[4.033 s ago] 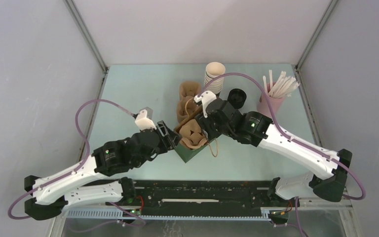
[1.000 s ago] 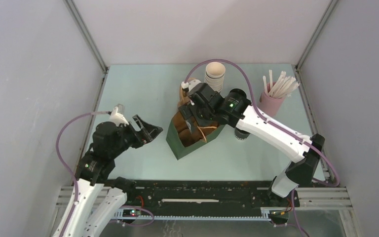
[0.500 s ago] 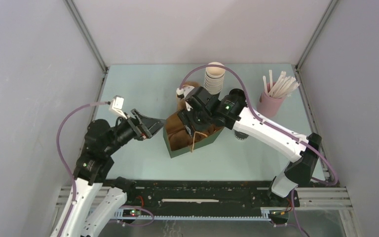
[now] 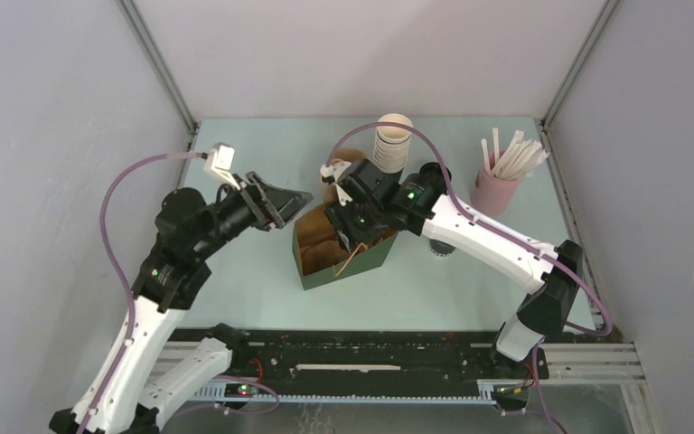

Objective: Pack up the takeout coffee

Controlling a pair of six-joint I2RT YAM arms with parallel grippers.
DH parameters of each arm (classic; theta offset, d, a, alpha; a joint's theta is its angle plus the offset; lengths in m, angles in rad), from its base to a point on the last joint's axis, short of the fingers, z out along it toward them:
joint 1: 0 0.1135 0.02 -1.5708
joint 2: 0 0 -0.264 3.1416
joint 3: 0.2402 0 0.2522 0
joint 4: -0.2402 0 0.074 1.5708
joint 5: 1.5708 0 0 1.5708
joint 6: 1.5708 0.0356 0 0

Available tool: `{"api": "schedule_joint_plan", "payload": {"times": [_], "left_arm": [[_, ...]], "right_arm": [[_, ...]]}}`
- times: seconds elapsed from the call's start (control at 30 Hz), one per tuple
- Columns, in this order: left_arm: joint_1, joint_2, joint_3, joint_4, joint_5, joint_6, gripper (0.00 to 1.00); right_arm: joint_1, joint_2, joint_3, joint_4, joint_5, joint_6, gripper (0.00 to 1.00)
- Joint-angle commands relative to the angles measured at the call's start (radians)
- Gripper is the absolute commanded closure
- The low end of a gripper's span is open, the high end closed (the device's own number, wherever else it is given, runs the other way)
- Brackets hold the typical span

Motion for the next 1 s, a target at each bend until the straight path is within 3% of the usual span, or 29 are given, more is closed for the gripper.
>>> {"api": "schedule_joint_plan", "payload": {"times": [0.0, 0.57, 0.97], "left_arm": [[-0.018, 0.067, 0.065, 0.016, -0.013, 0.062, 0.34], [-0.037, 0.210, 0.106, 0.045, -0.083, 0.048, 0.51], [-0.035, 0.249, 0.138, -0.058, -0.237, 0.031, 0.50]], "right_arm": [[-0.006, -0.010, -0.005, 0.041, -0.040, -0.011, 0.35], [0.002, -0.012, -0.010, 0.042, -0.052, -0.008, 0.36], [0.039, -0.083, -0.010, 0.021, 0.004, -0.011, 0.21]]}}
